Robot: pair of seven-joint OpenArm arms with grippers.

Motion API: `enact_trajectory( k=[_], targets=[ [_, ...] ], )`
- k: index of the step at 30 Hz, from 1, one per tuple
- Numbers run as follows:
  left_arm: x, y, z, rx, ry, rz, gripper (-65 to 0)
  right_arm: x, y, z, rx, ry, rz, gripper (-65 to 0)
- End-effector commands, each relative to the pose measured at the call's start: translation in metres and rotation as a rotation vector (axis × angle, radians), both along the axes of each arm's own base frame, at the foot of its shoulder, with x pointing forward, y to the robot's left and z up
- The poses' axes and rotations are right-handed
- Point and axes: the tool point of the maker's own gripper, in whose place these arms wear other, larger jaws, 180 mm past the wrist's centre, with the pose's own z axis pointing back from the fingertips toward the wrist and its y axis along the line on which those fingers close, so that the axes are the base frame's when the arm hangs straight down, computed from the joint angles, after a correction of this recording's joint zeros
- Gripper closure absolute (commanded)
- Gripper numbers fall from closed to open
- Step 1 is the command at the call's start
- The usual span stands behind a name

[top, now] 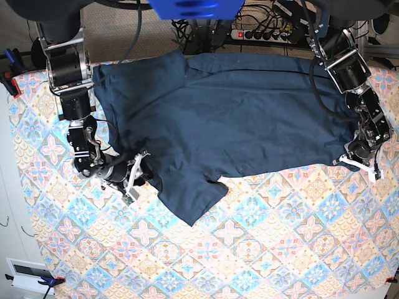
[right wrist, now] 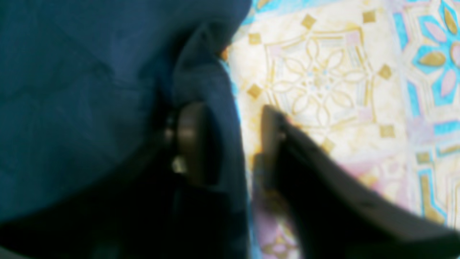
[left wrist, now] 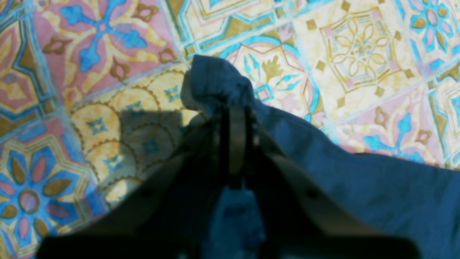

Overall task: Layout the t-shirt on the table in an organized manner, then fold the t-shirt properly
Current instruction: 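Lift the hem with both grippers and carry it toward the collar, then lay the hem over the collar edge with both grippers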

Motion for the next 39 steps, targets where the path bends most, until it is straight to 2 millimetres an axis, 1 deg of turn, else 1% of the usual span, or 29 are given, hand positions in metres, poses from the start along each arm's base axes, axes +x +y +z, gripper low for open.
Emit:
enact_trajectory(
  k=[1,2,3,4,6,7,8,10,11,15,17,18,19,21,24,26,27,30,31,33,35,36,38,39],
  targets=[
    [0.011,0.01,0.021,0.031,-0.057,0.005,0.0,0.007,0.006,0.011,0.003,-0.025,0.031,-10.1],
    [0.011,0.01,0.021,0.031,-0.057,0.005,0.0,0.005,0.008,0.009,-0.004,-0.021,0.044,-5.5],
    [0.011,0.01,0.021,0.031,-0.057,0.005,0.0,0.003,0.01,0.008,-0.008,-0.018,0.052,-2.4],
    [0.012,0.01,0.022,0.029,-0.058,0.004,0.0,0.003,0.01,0.007,-0.009,-0.017,0.053,-1.1],
    [0.012,0.01,0.022,0.029,-0.058,0.004,0.0,0.007,0.004,0.011,-0.003,-0.028,0.031,-1.1],
    [0.014,0.006,0.02,0.021,-0.061,0.002,0.0,0.01,-0.001,0.015,0.008,-0.037,0.011,-1.1],
    [0.014,0.004,0.019,0.019,-0.063,0.002,0.0,0.013,-0.007,0.018,0.02,-0.046,-0.016,-1.1],
    [0.014,0.002,0.018,0.014,-0.063,0.001,0.0,0.023,-0.033,0.03,0.032,-0.074,-0.088,-1.1],
    [0.014,0.002,0.018,0.014,-0.063,0.001,0.0,0.026,-0.042,0.034,0.038,-0.085,-0.116,-1.1],
    [0.013,0.001,0.017,0.013,-0.06,0.0,0.0,0.029,-0.065,0.041,0.026,-0.1,-0.157,-1.1],
    [0.013,0.001,0.017,0.013,-0.06,0.0,0.0,0.032,-0.074,0.052,0.011,-0.134,-0.156,-1.1],
    [0.013,0.001,0.017,0.013,-0.06,0.0,0.0,0.029,-0.078,0.055,-0.003,-0.147,-0.149,-1.1],
    [0.013,0.001,0.016,0.013,-0.058,0.0,0.0,0.026,-0.078,0.056,-0.015,-0.153,-0.137,-1.1],
    [0.014,0.0,0.017,0.002,-0.067,-0.001,0.0,0.023,-0.074,0.062,-0.035,-0.165,-0.111,-1.1],
    [0.017,-0.005,0.02,-0.053,-0.102,0.003,0.0,0.014,-0.063,0.067,-0.054,-0.181,-0.07,-1.0],
    [0.01,-0.006,0.017,-0.083,-0.111,0.006,0.0,0.005,-0.062,0.066,-0.065,-0.182,-0.062,-1.0],
    [0.009,0.0,0.026,-0.068,-0.13,0.005,0.0,0.002,-0.064,0.069,-0.068,-0.19,-0.069,-1.0],
    [-0.006,-0.002,0.029,-0.077,-0.154,-0.007,0.0,-0.008,-0.072,0.075,-0.076,-0.206,-0.091,-1.0],
    [-0.01,-0.003,0.03,-0.085,-0.163,-0.011,0.0,-0.012,-0.074,0.075,-0.077,-0.206,-0.096,-1.0],
    [-0.017,0.001,0.036,-0.083,-0.174,-0.017,0.0,-0.021,-0.076,0.073,-0.085,-0.202,-0.102,-1.0],
    [-0.024,0.0,0.037,-0.099,-0.183,-0.023,0.0,-0.029,-0.079,0.073,-0.1,-0.196,-0.103,-1.0],
    [-0.028,-0.001,0.037,-0.107,-0.185,-0.026,0.0,-0.033,-0.084,0.075,-0.115,-0.197,-0.111,-1.0],
    [-0.036,0.0,0.043,-0.103,-0.196,-0.038,0.0,-0.037,-0.096,0.082,-0.141,-0.202,-0.136,-1.0],
    [-0.04,0.0,0.043,-0.103,-0.193,-0.044,0.0,-0.041,-0.101,0.082,-0.15,-0.197,-0.147,-1.0]
  ],
)
